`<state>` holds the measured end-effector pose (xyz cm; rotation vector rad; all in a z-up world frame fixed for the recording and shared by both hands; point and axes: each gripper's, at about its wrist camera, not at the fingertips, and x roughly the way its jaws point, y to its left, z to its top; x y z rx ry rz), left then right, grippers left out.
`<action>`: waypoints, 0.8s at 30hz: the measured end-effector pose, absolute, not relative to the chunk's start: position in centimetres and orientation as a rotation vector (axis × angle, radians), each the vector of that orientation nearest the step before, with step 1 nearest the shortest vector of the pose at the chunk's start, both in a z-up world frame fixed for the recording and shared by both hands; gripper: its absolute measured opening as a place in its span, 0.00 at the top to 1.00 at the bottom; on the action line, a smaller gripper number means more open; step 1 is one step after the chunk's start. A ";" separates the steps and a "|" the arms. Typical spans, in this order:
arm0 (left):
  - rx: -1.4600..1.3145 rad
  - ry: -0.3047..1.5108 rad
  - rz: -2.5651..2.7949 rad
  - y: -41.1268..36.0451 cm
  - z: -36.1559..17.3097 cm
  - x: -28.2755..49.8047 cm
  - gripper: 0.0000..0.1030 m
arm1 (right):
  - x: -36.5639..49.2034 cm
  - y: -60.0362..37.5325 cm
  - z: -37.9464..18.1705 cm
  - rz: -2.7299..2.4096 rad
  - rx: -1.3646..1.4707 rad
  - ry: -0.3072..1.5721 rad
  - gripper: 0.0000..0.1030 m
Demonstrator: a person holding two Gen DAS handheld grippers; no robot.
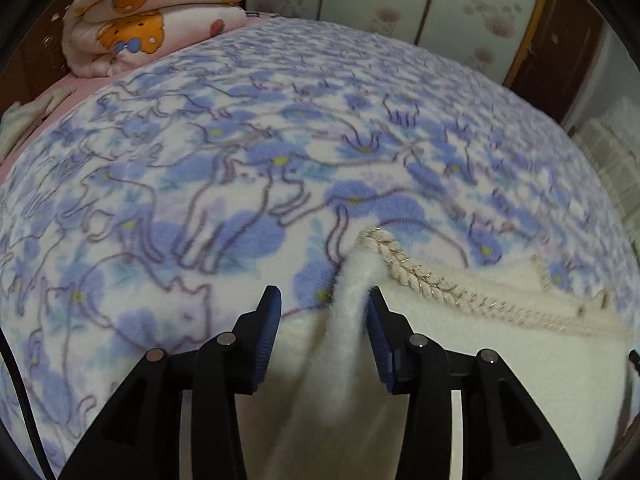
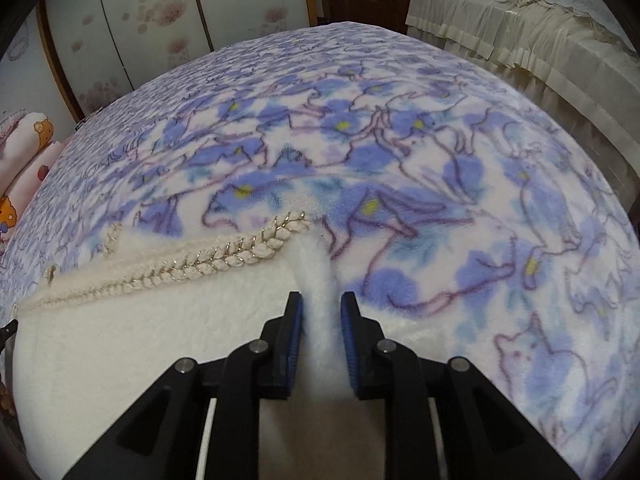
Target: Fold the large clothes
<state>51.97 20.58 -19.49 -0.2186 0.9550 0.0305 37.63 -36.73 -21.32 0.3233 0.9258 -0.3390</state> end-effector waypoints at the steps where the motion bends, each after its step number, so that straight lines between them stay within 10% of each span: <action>1: -0.238 0.936 0.041 20.9 -18.3 51.2 0.59 | 37.3 -36.4 -20.5 -0.342 0.330 0.899 0.81; 16: 0.022 0.918 -0.143 6.6 -17.3 40.0 0.60 | 34.3 -16.0 -19.2 0.039 0.171 0.969 0.81; 24: 0.105 0.897 0.036 15.3 -20.7 39.1 0.42 | 28.9 -25.5 -22.9 -0.312 -0.036 0.957 0.83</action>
